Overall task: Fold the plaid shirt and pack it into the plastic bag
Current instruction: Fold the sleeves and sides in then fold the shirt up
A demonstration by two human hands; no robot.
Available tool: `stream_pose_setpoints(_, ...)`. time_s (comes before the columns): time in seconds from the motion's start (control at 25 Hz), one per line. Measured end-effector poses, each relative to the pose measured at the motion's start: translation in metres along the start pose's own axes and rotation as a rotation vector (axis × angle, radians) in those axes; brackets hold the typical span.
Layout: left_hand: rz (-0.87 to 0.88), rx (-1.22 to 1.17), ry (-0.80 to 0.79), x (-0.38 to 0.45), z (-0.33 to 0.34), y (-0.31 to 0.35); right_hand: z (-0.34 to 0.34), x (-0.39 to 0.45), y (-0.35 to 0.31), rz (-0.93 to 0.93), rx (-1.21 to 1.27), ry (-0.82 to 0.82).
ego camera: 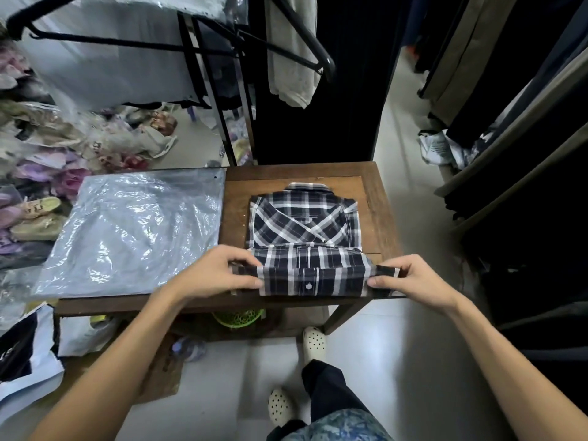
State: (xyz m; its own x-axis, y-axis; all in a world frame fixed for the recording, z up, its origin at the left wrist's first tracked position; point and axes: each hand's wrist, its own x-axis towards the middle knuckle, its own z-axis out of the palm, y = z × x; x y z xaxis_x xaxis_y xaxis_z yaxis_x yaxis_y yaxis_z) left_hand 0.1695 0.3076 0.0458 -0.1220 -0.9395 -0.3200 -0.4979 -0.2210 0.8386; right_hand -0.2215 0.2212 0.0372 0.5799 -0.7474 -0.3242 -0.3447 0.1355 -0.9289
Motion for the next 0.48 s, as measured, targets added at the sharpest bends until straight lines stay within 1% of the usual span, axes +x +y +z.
stream_pose_setpoints(0.12, 0.035, -0.113, -0.041, 0.024, -0.028, 0.021, -0.017, 0.026, -0.012, -0.019, 0.079, 0.089)
stream_pose_setpoints(0.24, 0.017, -0.336, 0.074, 0.062, -0.041, 0.027, -0.036, 0.067, -0.018, -0.023, 0.24, 0.201)
stream_pose_setpoints(0.36, -0.089, -0.614, 0.221, 0.109, -0.044, 0.017, -0.048, 0.113, -0.017, 0.005, 0.319, 0.306)
stream_pose_setpoints(0.48, -0.221, -0.789, 0.272, 0.149, -0.041, 0.004, -0.054, 0.162, -0.007, 0.036, 0.313, 0.379)
